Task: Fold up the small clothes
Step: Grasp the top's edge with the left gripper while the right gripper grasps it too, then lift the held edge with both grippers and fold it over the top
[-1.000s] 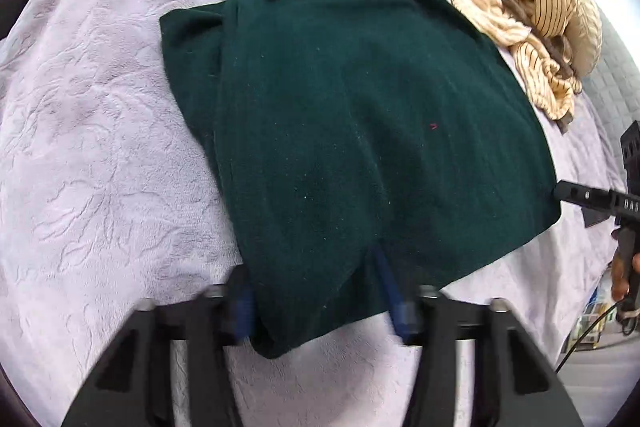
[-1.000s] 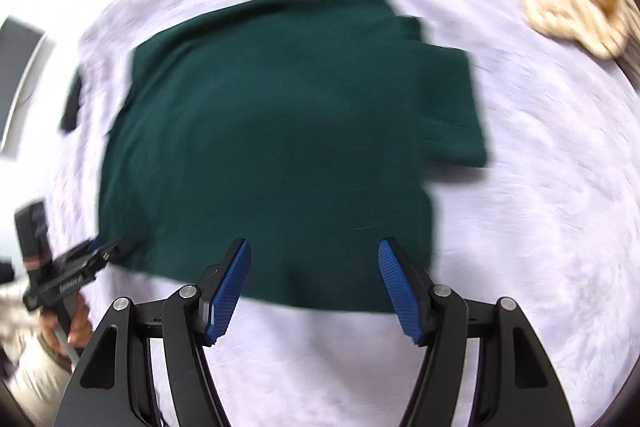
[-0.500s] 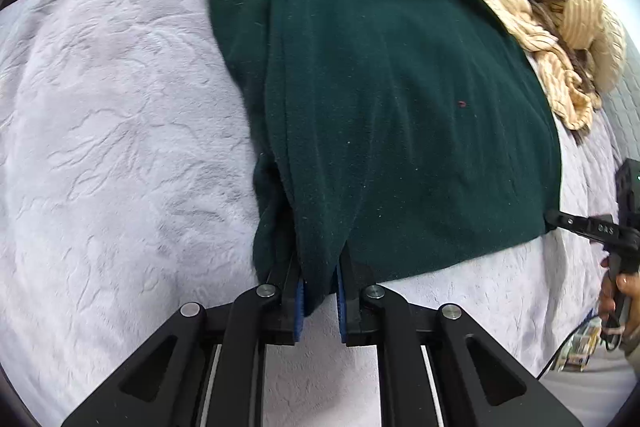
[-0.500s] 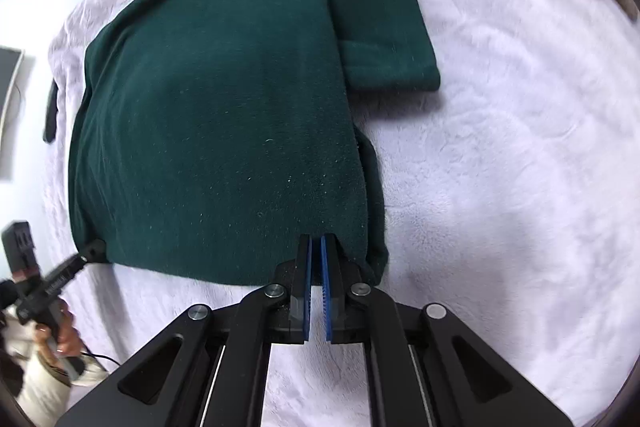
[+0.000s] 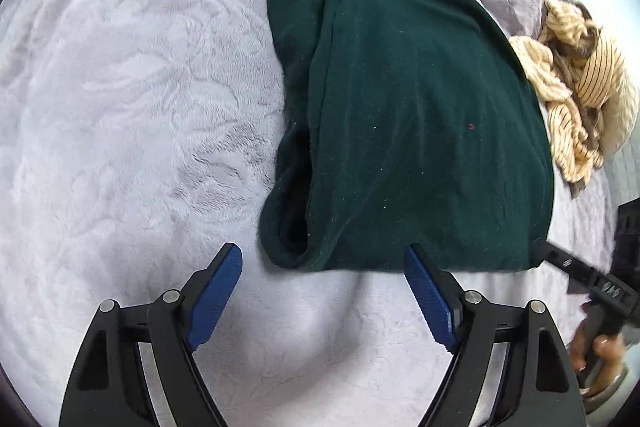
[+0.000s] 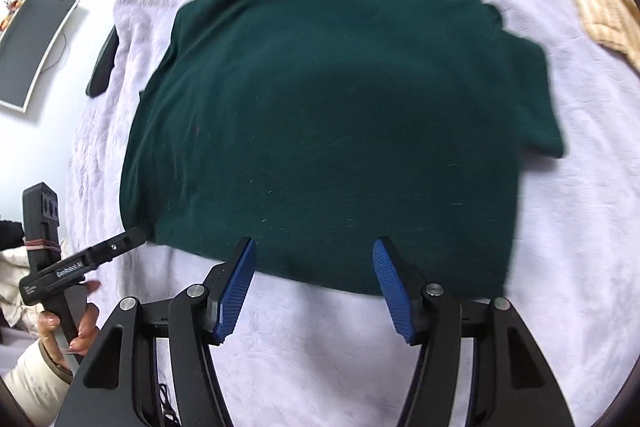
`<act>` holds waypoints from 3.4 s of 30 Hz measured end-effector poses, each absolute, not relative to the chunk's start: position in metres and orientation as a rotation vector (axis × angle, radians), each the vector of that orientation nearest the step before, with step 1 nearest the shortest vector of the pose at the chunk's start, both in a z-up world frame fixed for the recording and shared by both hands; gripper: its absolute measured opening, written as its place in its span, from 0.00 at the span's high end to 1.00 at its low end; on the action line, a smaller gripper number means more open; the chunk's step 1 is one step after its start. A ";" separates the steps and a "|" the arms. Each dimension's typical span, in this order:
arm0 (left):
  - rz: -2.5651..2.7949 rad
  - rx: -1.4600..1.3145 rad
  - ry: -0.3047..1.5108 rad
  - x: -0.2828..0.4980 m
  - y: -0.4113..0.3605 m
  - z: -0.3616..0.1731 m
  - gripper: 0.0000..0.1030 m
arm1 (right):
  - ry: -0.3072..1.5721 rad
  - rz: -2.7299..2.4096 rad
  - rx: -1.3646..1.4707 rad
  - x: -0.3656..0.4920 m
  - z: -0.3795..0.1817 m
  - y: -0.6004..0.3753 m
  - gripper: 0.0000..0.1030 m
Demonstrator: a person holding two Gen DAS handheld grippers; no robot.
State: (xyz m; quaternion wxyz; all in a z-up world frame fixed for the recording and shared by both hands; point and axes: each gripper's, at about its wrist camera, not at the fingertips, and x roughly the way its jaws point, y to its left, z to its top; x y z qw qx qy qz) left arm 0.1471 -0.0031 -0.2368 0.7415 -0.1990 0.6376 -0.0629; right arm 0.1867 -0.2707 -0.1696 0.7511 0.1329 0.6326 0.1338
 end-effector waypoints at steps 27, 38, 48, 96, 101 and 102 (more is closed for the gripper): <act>-0.136 -0.451 1.254 0.164 -0.036 -0.249 0.85 | 1.403 0.359 0.267 0.206 -0.152 -0.248 0.37; -0.108 0.008 1.114 0.147 -0.095 -0.237 0.85 | 1.547 0.659 -0.109 0.331 -0.128 -0.080 0.25; -0.108 -0.011 1.071 0.134 -0.089 -0.241 0.85 | 1.688 0.629 -0.569 0.355 -0.196 0.056 0.24; 0.051 -0.568 1.250 0.113 -0.058 -0.202 0.84 | 1.549 0.713 -0.092 0.334 -0.119 -0.082 0.13; -0.006 -0.728 1.252 0.102 -0.029 -0.233 0.84 | 1.565 0.628 -0.365 0.320 -0.150 0.010 0.12; -0.019 -0.740 1.246 0.103 -0.029 -0.237 0.84 | 1.557 0.597 -0.441 0.317 -0.158 0.024 0.12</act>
